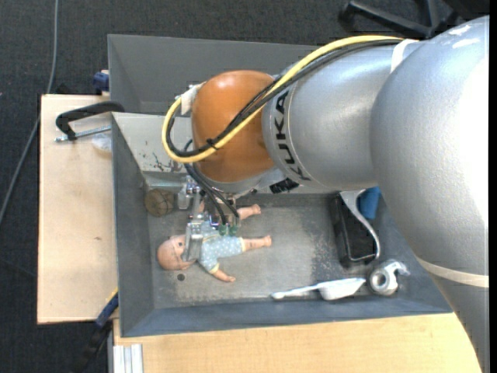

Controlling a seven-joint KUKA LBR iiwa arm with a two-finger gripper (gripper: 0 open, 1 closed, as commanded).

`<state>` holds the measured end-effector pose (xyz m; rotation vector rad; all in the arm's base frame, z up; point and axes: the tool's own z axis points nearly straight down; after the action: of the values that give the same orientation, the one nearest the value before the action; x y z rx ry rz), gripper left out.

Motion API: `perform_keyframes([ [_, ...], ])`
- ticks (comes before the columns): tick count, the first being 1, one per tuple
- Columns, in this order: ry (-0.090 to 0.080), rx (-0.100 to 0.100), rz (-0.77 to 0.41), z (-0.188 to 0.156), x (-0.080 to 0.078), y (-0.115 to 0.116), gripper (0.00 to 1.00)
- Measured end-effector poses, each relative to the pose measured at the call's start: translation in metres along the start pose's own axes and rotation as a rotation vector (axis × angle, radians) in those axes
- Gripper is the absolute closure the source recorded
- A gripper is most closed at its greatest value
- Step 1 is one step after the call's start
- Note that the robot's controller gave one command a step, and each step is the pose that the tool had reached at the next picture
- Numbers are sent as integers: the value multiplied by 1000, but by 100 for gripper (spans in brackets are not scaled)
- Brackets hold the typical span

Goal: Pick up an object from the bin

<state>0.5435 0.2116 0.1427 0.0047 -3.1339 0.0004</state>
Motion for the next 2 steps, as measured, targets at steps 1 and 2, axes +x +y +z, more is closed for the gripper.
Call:
perform_keyframes([
  [1,-8,-2,2,-5,-2,-1,0],
  [2,-8,-4,-63,26,-10,-41,0],
])
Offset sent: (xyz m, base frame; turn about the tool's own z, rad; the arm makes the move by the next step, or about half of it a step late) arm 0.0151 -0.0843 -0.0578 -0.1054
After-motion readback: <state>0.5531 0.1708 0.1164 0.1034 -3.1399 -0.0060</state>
